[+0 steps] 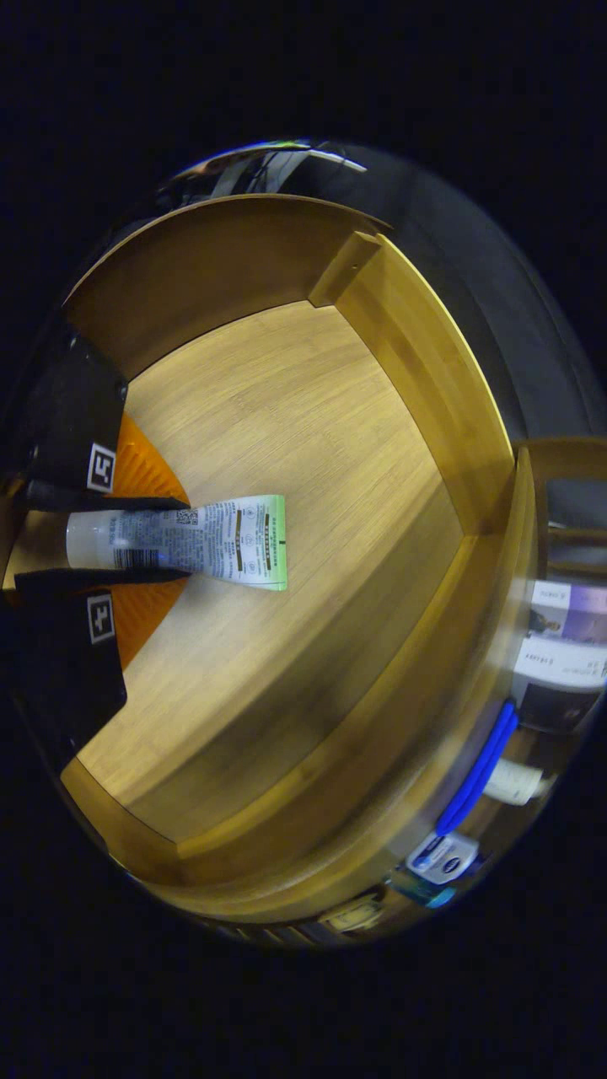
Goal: Pull open the drawer, take out the items inside it, and place them on the countertop above the cabinet.
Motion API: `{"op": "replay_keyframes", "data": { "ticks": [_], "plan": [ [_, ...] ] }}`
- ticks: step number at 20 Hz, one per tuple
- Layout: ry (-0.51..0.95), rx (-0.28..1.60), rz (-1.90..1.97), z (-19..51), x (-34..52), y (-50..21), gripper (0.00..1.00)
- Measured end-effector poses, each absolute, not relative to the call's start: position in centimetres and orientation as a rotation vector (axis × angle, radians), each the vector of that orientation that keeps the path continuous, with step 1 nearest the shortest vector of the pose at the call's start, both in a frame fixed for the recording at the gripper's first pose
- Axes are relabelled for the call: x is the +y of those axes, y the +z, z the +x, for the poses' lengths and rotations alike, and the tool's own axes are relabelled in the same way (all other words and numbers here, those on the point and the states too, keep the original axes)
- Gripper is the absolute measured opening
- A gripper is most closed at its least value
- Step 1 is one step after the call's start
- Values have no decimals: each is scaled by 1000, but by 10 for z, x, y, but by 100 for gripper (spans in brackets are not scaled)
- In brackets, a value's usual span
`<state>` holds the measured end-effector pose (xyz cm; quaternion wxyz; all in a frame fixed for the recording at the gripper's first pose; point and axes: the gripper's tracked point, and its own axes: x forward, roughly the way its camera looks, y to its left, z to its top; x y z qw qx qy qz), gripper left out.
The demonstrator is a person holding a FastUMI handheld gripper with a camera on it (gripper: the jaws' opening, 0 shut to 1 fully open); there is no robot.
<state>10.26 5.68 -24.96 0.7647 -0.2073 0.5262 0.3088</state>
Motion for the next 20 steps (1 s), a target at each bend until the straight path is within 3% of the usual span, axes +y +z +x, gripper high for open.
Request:
{"op": "replay_keyframes", "data": {
  "ticks": [1,2,20],
  "plan": [
    [660,1131,-471,105,55,-251,29],
    [647,1122,-470,107,54,-250,16],
    [627,902,-323,139,82,-139,16]
  ]
}}
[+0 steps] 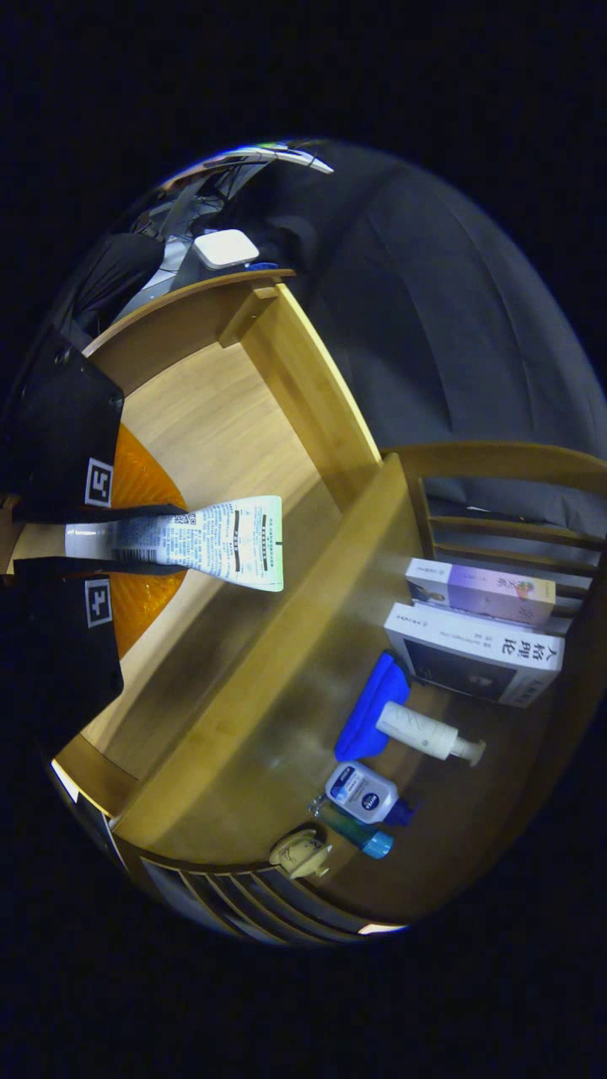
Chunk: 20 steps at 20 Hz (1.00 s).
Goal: Pull open the drawer, take out the items inside it, and place them on the countertop above the cabinet.
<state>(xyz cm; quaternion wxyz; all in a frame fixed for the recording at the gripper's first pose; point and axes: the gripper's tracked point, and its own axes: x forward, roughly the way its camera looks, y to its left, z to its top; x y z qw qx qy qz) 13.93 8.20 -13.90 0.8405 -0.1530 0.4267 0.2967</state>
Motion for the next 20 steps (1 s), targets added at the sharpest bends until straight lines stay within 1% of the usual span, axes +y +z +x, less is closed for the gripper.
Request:
{"op": "replay_keyframes", "data": {
  "ticks": [4,8,14,17,18,20],
  "plan": [
    [562,872,-255,167,80,-121,17],
    [462,851,-140,204,75,-109,17],
    [315,879,80,260,66,-106,17],
    [250,924,165,279,57,-117,17],
    [224,929,161,286,53,-121,21],
    [221,924,228,298,56,-121,21]
  ]
}}
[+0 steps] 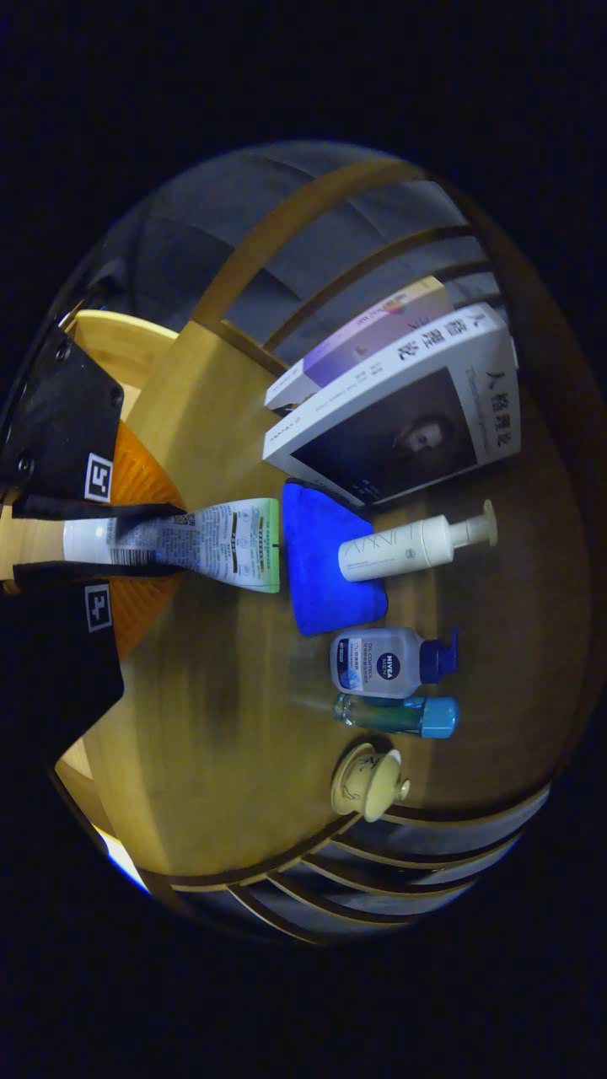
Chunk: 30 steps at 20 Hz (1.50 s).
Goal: Pull open the drawer, take out the items inside it, and place them on the countertop above the cabinet.
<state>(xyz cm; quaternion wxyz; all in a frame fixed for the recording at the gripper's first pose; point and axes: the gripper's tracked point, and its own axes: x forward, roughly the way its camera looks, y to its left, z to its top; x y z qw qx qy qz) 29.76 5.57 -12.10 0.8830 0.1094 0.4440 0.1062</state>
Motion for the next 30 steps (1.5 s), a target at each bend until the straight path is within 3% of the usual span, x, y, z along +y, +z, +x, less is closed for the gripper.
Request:
{"op": "replay_keyframes", "data": {
  "ticks": [5,9,12,21,30],
  "plan": [
    [118,939,320,311,44,-129,27],
    [97,842,271,320,36,-117,48],
    [98,752,228,312,39,-92,99],
    [167,502,166,212,60,-42,98],
    [139,379,141,95,51,-59,98]
  ]
}}
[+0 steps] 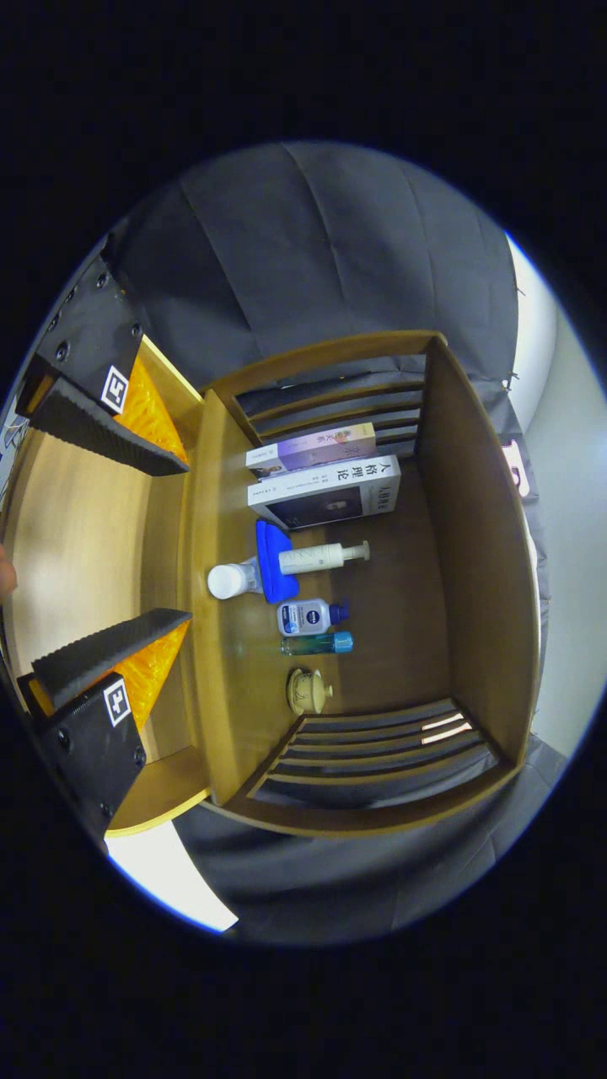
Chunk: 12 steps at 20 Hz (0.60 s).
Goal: Pull open the drawer, take out the items inside it, and place them on the countertop above the cabinet.
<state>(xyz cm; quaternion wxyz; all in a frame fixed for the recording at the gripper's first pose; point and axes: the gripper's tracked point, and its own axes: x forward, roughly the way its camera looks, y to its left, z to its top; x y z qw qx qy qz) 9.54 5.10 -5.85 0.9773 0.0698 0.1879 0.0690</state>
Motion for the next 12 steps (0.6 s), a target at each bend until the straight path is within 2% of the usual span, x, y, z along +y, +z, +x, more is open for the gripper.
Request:
{"op": "replay_keyframes", "data": {
  "ticks": [6,12],
  "plan": [
    [160,280,36,26,72,-60,98],
    [120,220,26,-33,81,-83,98]
  ]
}}
